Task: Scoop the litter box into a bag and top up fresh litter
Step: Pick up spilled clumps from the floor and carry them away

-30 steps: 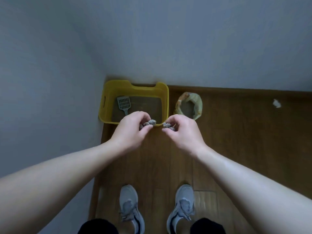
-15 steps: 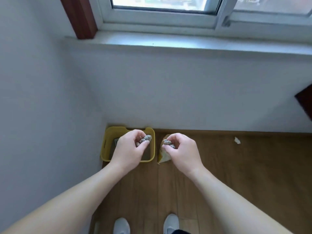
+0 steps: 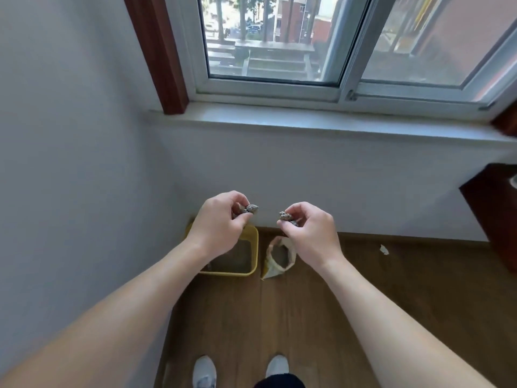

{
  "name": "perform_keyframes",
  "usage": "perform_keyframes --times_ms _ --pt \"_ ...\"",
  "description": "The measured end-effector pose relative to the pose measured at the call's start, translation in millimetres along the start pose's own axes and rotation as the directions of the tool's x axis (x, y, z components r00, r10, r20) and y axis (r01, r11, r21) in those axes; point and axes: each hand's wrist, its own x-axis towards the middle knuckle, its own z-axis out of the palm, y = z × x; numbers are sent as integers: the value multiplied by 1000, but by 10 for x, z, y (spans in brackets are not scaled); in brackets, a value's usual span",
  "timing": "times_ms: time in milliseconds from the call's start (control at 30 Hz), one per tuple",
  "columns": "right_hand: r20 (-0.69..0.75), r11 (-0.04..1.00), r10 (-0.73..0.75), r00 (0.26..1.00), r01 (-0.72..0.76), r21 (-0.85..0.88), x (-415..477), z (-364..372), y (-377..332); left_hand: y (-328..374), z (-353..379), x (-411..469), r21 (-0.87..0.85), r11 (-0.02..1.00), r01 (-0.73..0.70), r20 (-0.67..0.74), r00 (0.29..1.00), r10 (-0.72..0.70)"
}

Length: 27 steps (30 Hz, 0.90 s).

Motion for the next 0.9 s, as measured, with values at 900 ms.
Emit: perform_keyframes --times_ms 900 --pt "-524 930 330 785 -365 39 -1623 -894 2 983 607 -409 -192 928 -320 420 828 372"
